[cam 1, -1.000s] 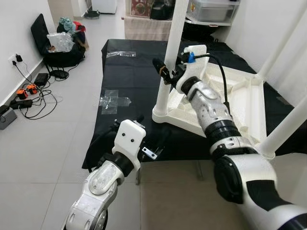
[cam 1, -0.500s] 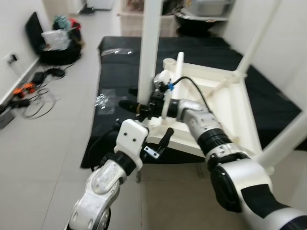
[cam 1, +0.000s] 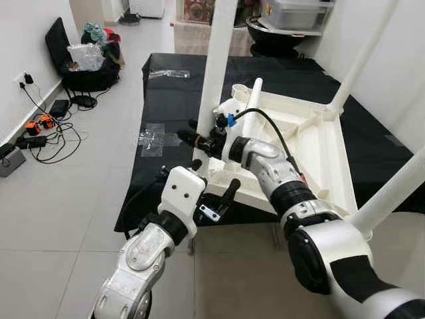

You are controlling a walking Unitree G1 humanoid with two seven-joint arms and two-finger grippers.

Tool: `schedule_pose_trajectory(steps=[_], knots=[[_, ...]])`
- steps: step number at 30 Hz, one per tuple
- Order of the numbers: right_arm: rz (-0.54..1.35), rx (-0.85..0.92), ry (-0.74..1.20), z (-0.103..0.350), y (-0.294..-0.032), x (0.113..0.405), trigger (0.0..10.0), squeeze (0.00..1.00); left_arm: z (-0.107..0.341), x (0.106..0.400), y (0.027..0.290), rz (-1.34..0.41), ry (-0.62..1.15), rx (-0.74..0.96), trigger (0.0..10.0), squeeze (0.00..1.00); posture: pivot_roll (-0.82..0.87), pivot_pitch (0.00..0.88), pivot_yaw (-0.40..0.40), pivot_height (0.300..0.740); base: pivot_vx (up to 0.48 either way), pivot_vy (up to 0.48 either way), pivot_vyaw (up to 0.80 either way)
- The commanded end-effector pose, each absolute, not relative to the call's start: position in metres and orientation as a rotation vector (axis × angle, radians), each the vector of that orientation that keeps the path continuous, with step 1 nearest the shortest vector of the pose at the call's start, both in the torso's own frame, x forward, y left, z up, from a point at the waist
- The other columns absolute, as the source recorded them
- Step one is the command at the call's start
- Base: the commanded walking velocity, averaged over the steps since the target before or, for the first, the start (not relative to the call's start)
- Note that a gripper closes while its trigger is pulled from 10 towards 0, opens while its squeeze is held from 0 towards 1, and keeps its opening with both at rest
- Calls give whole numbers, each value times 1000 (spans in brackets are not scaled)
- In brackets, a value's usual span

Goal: Building children table

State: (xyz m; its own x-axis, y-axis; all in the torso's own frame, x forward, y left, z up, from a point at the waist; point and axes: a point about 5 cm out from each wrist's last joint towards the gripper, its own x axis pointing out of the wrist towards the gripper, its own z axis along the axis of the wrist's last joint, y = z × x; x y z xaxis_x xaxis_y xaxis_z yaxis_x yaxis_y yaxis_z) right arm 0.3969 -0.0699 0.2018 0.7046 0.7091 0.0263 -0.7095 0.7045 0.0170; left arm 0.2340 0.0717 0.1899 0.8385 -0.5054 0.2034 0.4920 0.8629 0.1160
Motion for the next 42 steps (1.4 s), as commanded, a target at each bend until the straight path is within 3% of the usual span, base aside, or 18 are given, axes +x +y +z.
schedule_pose_trajectory(steps=[1,4,6,7,9,15,16,18,19,20,24,25,33,42], knots=[[622,62,-5,204,-83,404,0,0,186,233,72,-523,-221,60,10000,0,64,17,-117,740,0,0,0],[476,77,14,200,-90,407,0,0,183,233,74,-520,-212,62,10000,0,62,19,-116,740,0,0,0],[113,108,34,190,-114,410,0,0,181,233,75,-517,-203,64,10000,0,61,23,-115,740,0,0,0],[113,108,34,190,-114,410,0,0,181,233,75,-517,-203,64,10000,0,61,23,-115,740,0,0,0],[-197,122,-7,184,-137,404,0,0,181,233,74,-517,-201,64,10000,0,62,26,-112,740,0,0,0],[-239,142,-24,183,-136,402,0,0,181,233,74,-517,-199,65,10000,0,62,29,-111,740,0,0,0],[-201,163,-19,184,-130,403,1020,0,180,233,74,-517,-197,65,10000,0,62,29,-111,740,0,0,0],[-201,163,-19,184,-130,403,1020,0,180,233,74,-517,-197,65,10000,0,62,29,-111,740,0,0,0],[-154,163,-43,189,-124,404,10000,0,180,233,74,-517,-196,65,10000,0,58,29,-112,740,0,0,0],[-71,153,-98,197,-116,405,10000,1000,180,233,74,-517,-195,66,10000,0,55,30,-111,740,0,0,0],[5,109,-166,207,-108,404,10000,1000,180,233,74,-518,-196,65,10000,0,56,30,-110,740,0,0,0],[5,31,-185,205,-107,401,10000,0,180,233,74,-517,-196,64,10000,0,57,30,-110,740,0,0,0],[70,-37,-220,195,-109,393,10000,0,180,233,73,-520,-195,64,10000,0,55,31,-106,740,0,0,0],[189,-143,-113,180,-149,398,10000,0,180,233,73,-531,-194,64,10000,0,51,34,-94,740,0,0,0]])
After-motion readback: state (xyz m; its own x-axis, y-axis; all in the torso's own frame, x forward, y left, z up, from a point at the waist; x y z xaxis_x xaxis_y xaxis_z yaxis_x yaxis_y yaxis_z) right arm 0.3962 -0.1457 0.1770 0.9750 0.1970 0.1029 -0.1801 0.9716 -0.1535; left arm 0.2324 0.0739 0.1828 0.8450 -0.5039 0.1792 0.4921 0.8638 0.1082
